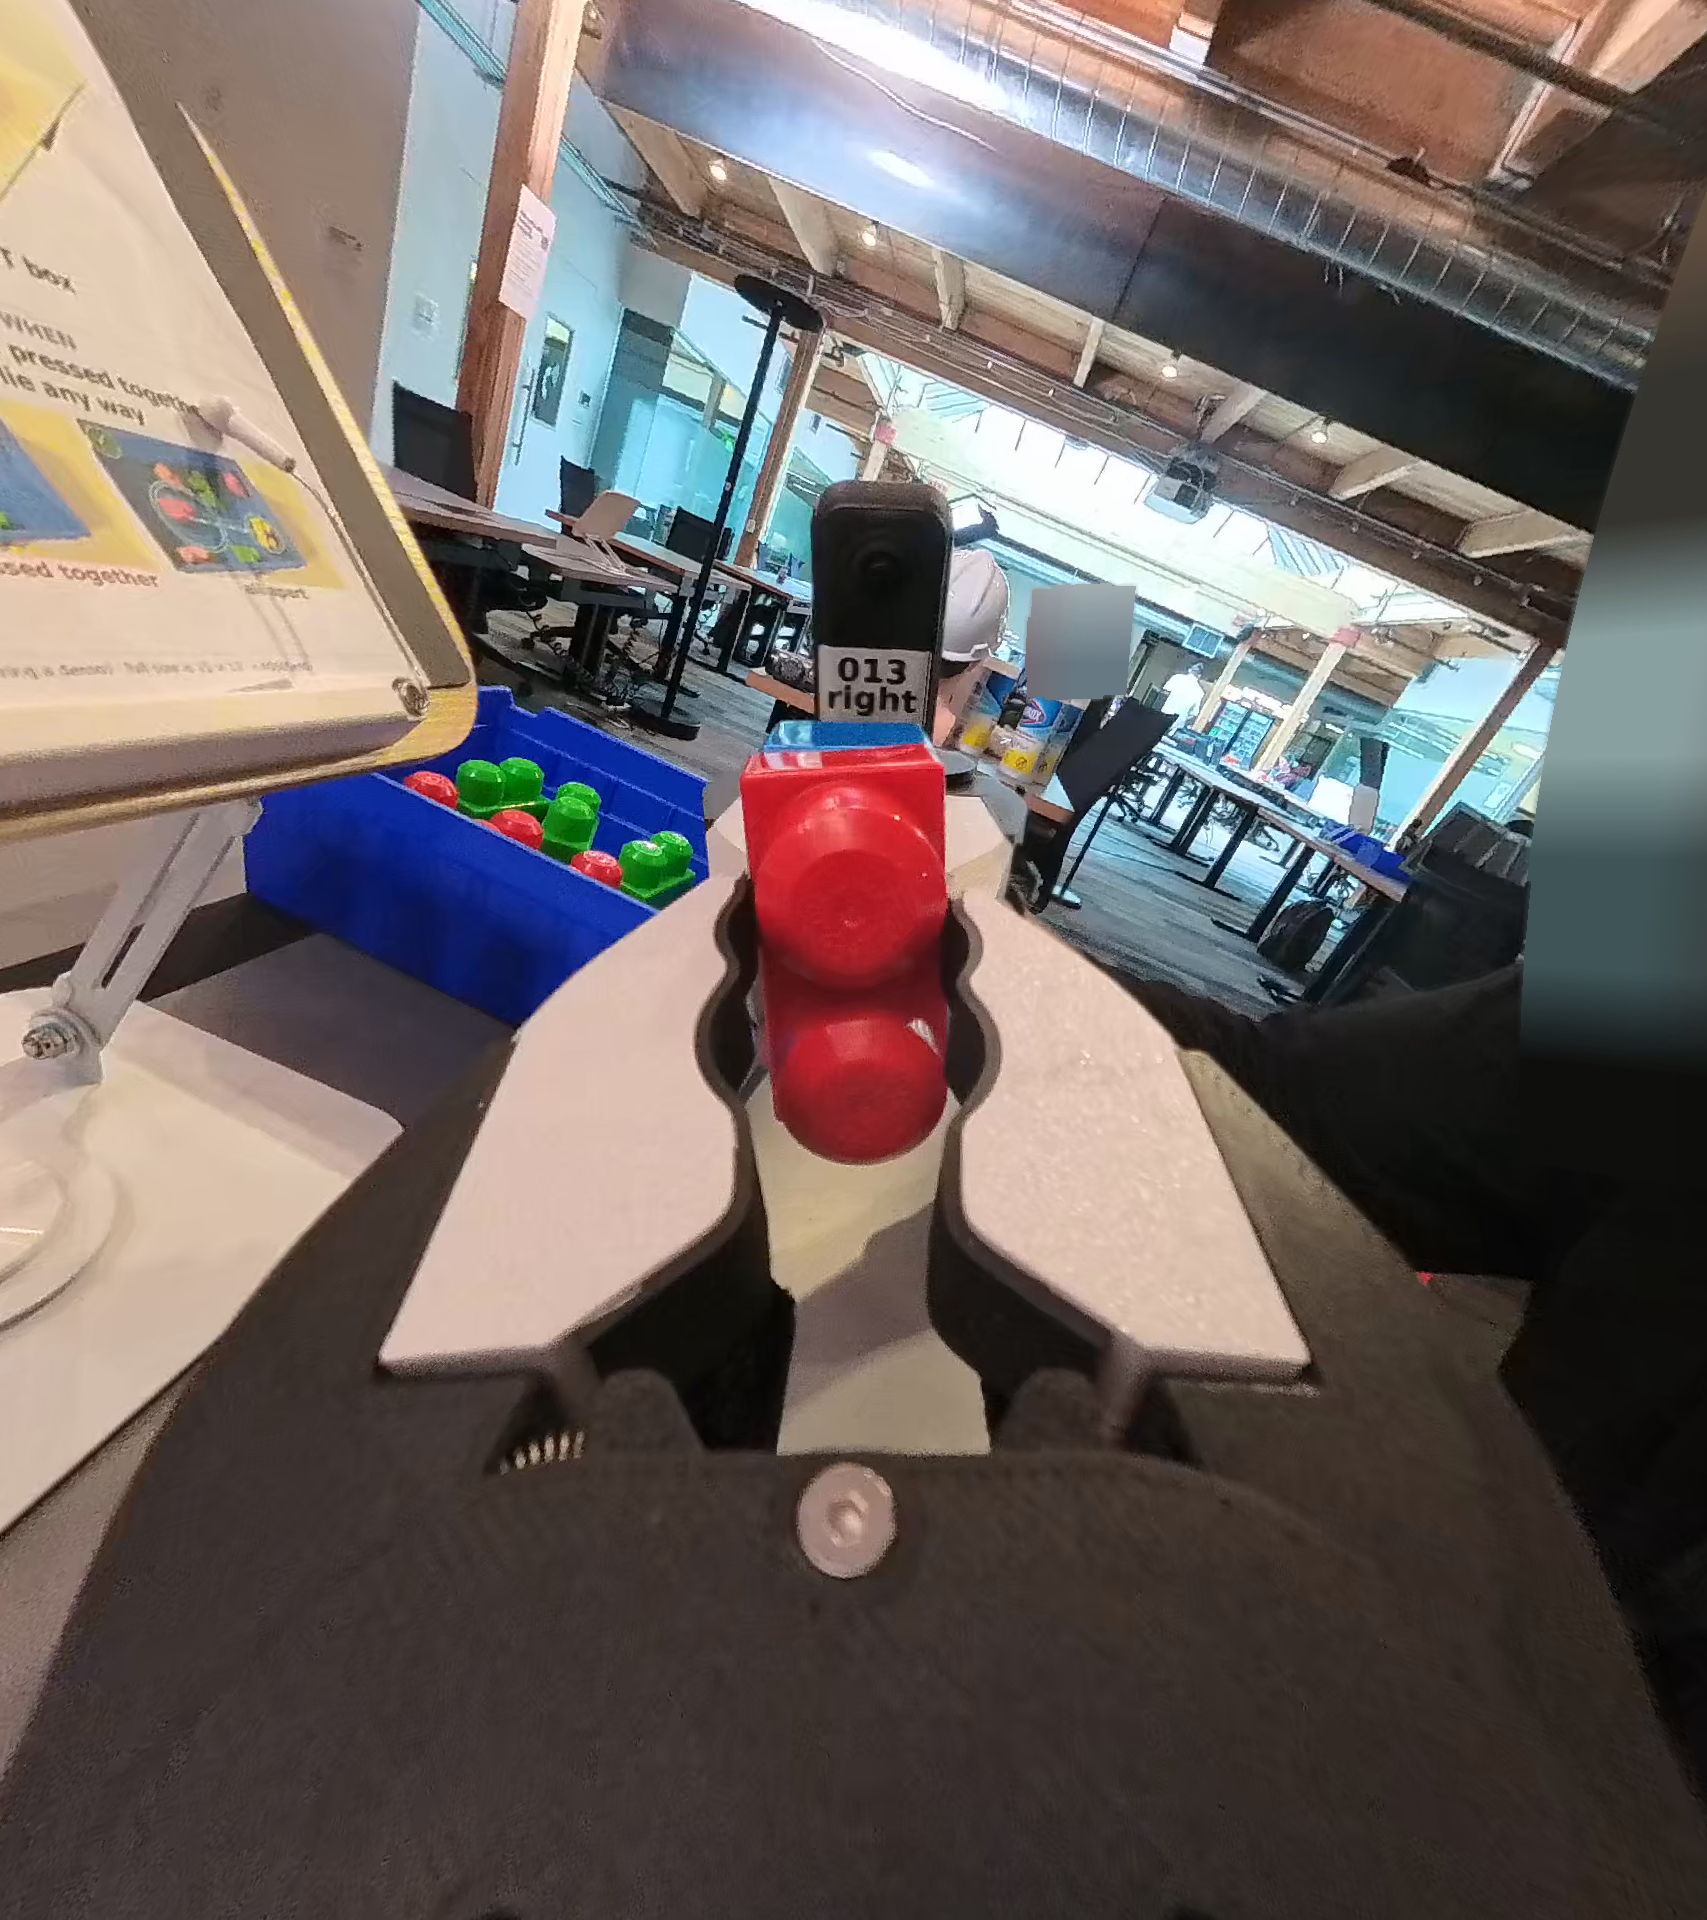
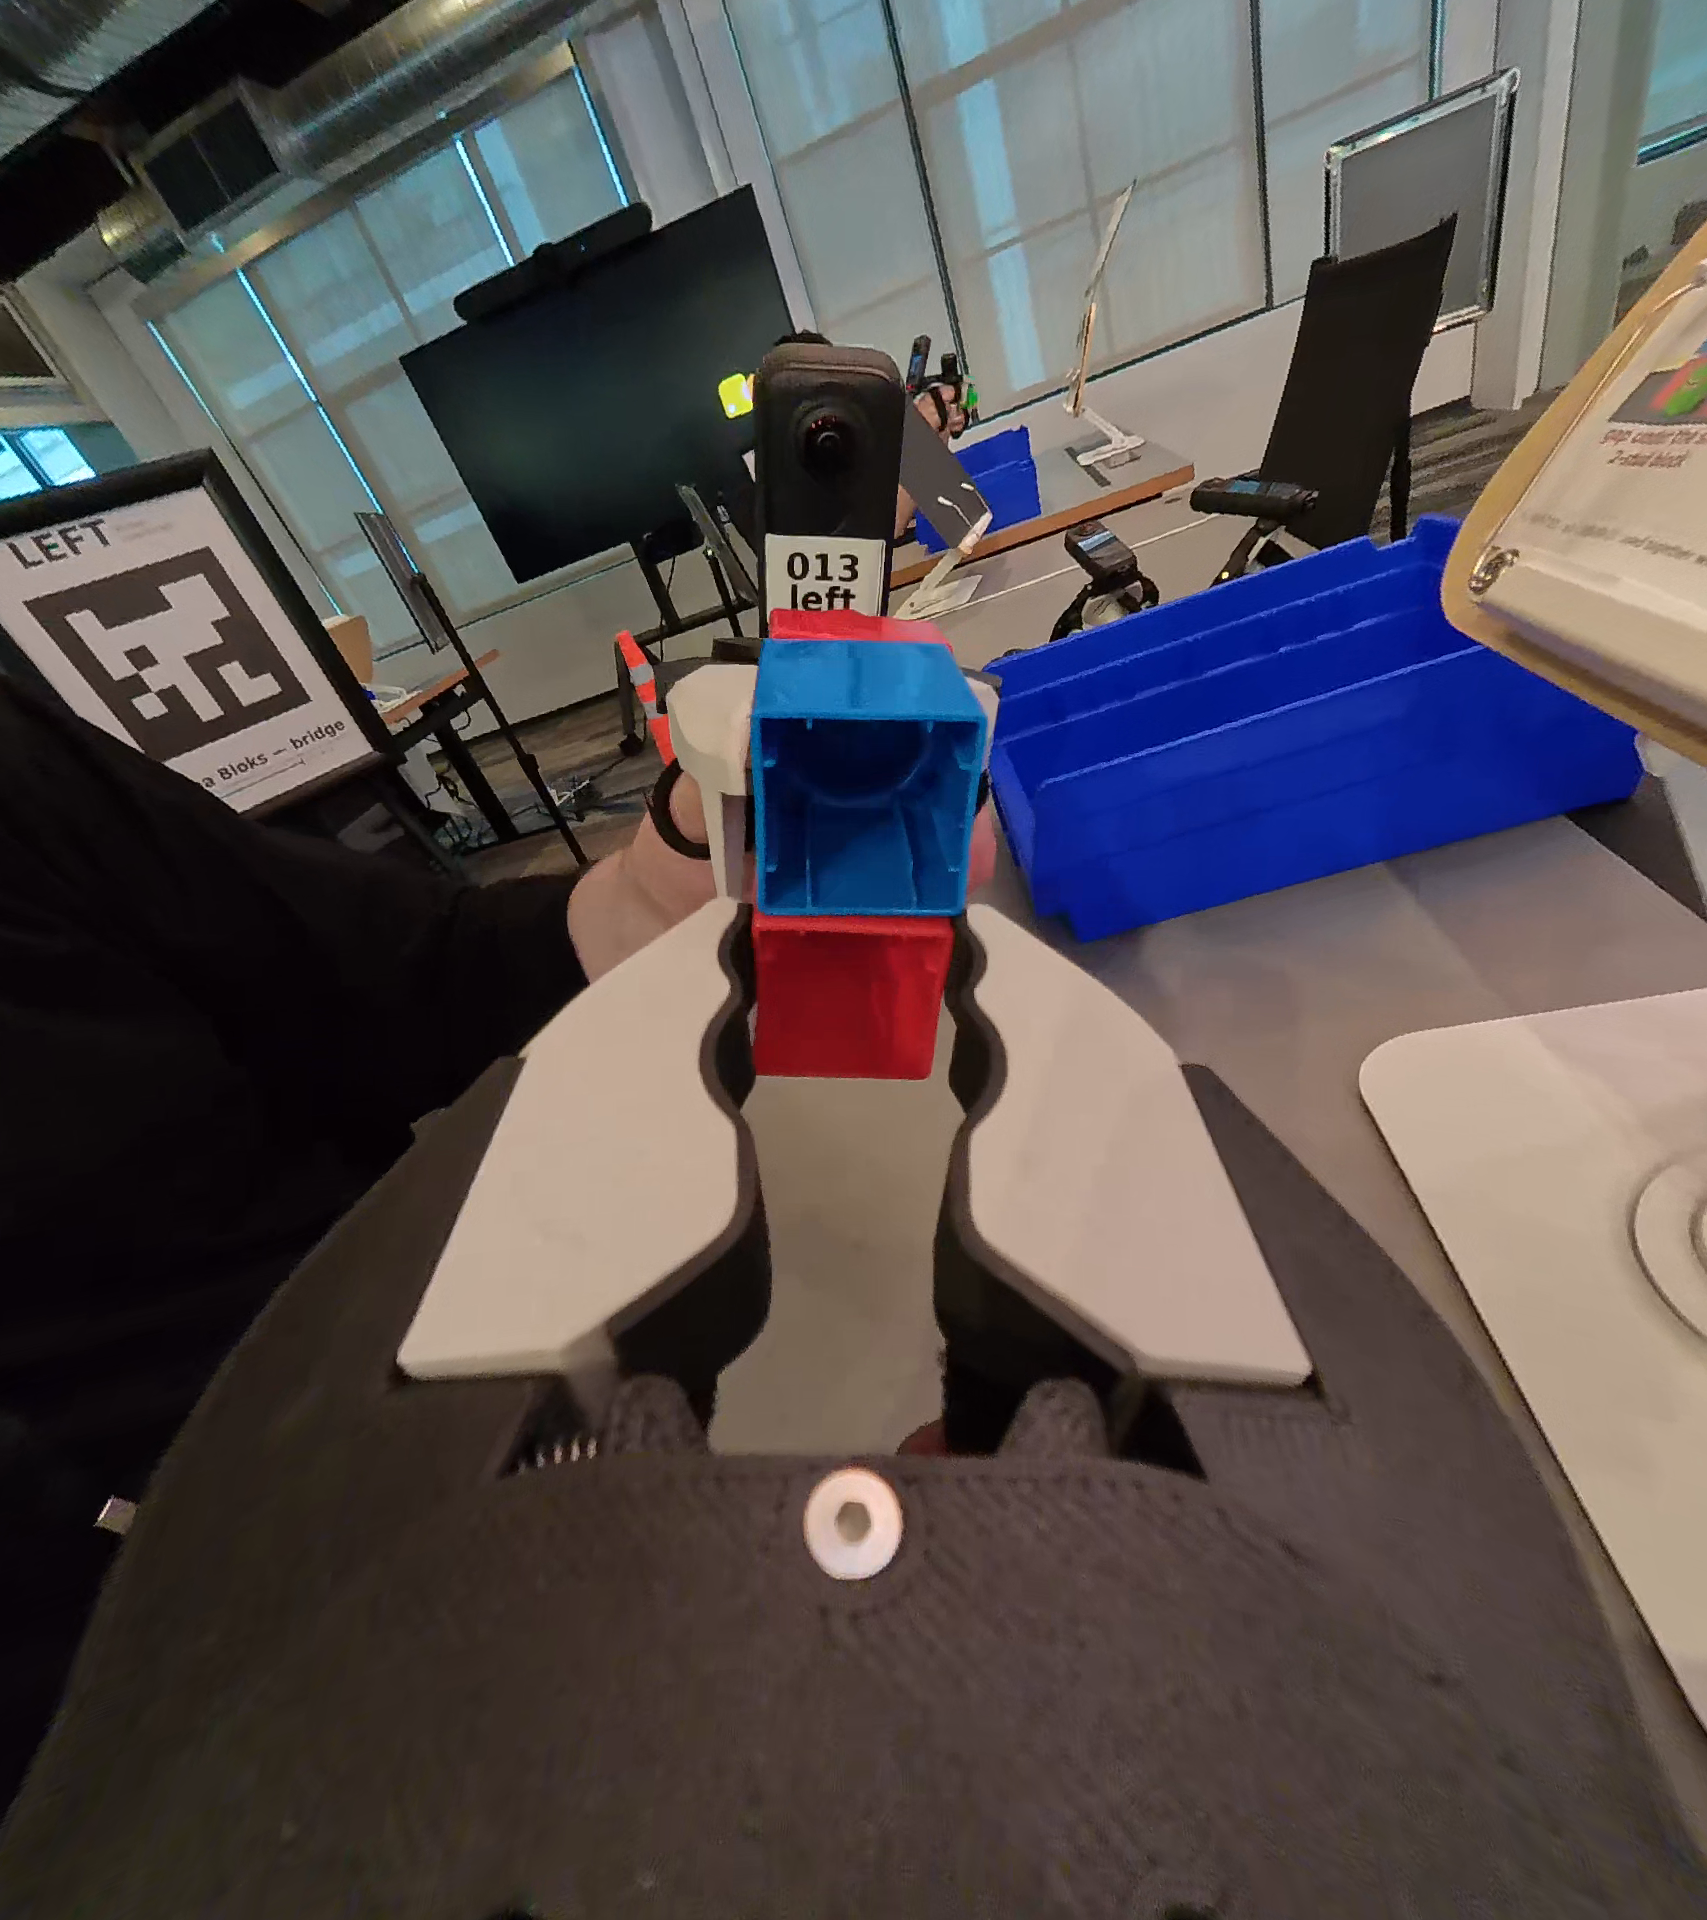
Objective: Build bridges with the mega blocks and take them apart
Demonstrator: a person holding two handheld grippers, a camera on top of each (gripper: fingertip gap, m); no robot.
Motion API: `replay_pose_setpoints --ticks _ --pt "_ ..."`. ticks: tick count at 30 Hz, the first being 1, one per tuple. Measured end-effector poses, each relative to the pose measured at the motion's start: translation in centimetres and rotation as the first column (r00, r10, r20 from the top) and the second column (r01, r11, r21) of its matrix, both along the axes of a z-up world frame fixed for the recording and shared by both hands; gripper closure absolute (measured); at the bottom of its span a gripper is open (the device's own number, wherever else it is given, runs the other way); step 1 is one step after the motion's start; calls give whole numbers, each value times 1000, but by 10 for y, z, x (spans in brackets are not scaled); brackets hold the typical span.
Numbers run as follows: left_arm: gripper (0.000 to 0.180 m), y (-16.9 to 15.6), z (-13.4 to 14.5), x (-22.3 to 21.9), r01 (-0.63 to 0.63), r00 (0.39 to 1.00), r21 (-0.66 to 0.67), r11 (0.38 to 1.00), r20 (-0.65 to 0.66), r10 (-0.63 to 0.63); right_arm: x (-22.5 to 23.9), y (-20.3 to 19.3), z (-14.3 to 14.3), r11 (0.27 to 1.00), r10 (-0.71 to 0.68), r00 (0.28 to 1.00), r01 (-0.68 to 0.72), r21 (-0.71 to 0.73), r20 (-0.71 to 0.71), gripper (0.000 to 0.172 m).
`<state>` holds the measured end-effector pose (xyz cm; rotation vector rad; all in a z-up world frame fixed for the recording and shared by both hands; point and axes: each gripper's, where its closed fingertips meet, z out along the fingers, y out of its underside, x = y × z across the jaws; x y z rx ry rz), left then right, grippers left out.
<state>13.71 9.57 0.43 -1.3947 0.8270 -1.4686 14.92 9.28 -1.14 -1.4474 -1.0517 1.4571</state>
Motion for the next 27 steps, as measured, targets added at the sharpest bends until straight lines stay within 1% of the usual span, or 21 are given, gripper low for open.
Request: replay_pose_setpoints --ticks 11,14,15,16,17,18,19,20,22,23,27 --pt "147 -1 -4 3 10 1000 10 1000 -13 -9 2 -1 -2 1000 6 999 -7 22 51 137" --pt "147 -1 0 -2 18 1000 28 999 -18 -17 -1 -2 0 999 -9 1000 8 43 23 135" --pt "147 -1 5 -5 32 999 20 999 16 -32 -2 -1 1 997 -24 999 22 71 25 130" --pt "147 0 9 -10 54 997 -12 998 63 -53 -1 -1 2 994 -42 998 38 103 38 124" --pt "147 1 9 -13 94 992 -53 994 94 -88 0 -1 4 989 -55 997 47 142 51 123" --pt "147 3 7 -15 127 986 -96 987 122 -115 2 -2 8 978 -78 995 64 199 59 127" --pt "147 7 6 -17 136 980 -131 982 163 -114 4 -2 13 960 -112 992 92 265 60 131" --pt "147 9 3 -17 147 976 -162 976 184 -117 5 -1 16 941 -147 987 118 317 67 132" --pt "147 12 -2 -15 142 977 -182 973 181 -109 9 4 14 913 -211 971 155 377 113 133" --pt "147 14 -1 -15 135 977 -194 972 189 -98 11 7 13 902 -236 965 173 395 116 134" --pt "147 19 1 -18 125 973 -235 964 217 -74 19 15 16 906 -246 965 197 376 88 145"
